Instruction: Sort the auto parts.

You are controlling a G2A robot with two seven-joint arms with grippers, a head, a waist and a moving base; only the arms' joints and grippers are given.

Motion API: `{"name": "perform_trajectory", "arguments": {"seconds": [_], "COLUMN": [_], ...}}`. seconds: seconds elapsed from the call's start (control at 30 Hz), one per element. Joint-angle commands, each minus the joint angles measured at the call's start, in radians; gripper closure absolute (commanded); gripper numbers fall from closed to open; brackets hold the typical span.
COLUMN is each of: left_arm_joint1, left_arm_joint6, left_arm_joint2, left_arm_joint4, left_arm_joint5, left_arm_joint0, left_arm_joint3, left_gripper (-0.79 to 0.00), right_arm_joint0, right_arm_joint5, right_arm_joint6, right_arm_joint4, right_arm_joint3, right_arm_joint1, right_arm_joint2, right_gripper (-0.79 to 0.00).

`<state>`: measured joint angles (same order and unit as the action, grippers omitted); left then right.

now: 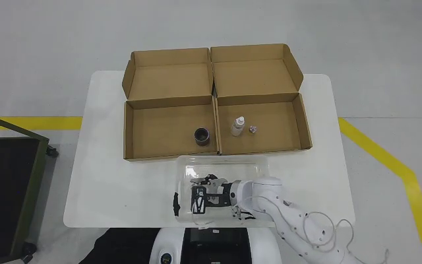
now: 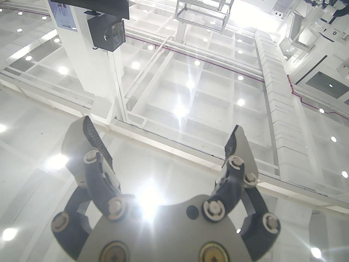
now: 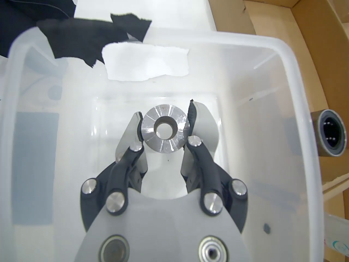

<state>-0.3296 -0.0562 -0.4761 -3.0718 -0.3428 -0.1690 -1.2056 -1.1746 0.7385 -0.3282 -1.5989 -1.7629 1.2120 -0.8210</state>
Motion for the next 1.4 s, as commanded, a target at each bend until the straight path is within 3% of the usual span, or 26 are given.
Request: {"name": "perform_trajectory", "arguments": {"seconds": [0.0,0.73,1.37], "left_arm_joint1": [0.0,0.0,0.0], "left_arm_joint6": [0.0,0.0,0.0], "left_arm_joint2": [0.0,0.0,0.0], "left_arm_joint4": [0.0,0.0,0.0], "left_arm_joint5": [0.0,0.0,0.0], "left_arm_joint0": [0.0,0.0,0.0], "left_arm_joint3": [0.0,0.0,0.0], "left_gripper": [-0.785,-0.785,-0.785], "right_arm_joint0": [-0.008,-0.156,-0.225], "right_arm_joint5": [0.007,0.07,0.062], "right_arm_joint6": [0.005,0.224,0.351], "right_arm_joint4": [0.014,0.284,0.485], "right_arm_joint3": [-0.023,-0.29,-0.365], "right_arm_joint1": [-0.004,-0.057,-0.079], "right_arm_joint2": [-0.016,-0.286,-0.468], "right_gripper": [0.0,0.0,0.0]}}
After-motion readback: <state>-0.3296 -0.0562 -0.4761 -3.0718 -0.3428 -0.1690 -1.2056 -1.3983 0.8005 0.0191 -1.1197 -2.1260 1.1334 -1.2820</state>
